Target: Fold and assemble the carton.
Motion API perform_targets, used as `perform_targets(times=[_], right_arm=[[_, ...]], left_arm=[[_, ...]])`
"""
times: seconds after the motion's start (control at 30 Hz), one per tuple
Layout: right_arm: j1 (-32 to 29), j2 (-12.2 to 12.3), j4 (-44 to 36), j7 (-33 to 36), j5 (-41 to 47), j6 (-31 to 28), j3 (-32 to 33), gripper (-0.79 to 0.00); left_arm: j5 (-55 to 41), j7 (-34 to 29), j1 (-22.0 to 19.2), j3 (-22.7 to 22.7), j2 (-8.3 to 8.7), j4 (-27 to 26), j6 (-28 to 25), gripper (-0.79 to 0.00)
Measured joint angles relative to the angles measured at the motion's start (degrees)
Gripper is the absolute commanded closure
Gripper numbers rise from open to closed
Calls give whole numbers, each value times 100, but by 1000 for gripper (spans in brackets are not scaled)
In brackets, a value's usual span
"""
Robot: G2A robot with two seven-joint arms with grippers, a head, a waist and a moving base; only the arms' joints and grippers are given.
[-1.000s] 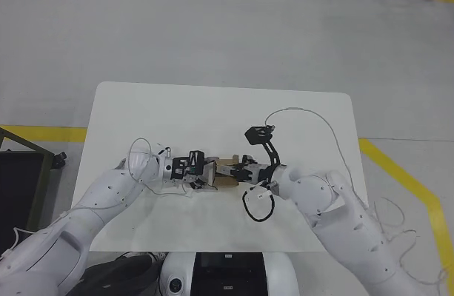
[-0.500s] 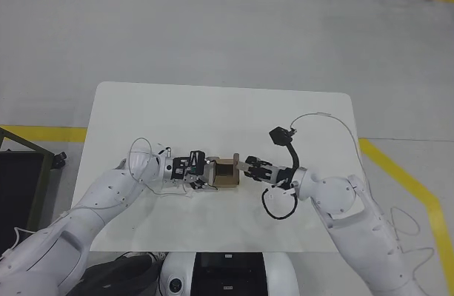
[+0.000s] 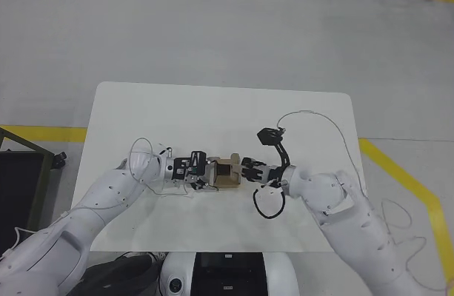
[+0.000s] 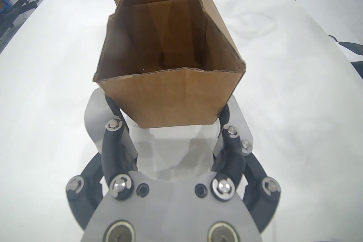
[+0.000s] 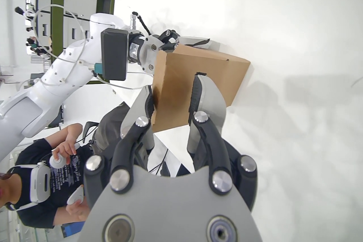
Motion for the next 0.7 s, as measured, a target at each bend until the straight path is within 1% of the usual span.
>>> perform_targets(times=[0.1, 0.33, 0.57, 0.7], right_arm=[[145, -23, -60, 67, -395, 260, -228, -234], [520, -116, -110, 227, -1275, 838, -822, -246], [779, -213, -19, 334, -1708, 1179, -1186, -256], [841, -249, 13, 359, -1826, 1291, -1258, -262]], left_arm=[[3, 3, 0, 0, 1, -6, -2, -643], [-1, 19, 4, -5, 3, -3, 0, -650], [30, 56, 1, -5, 11, 10, -6, -653], [61, 109, -8, -4, 20, 26, -17, -653]])
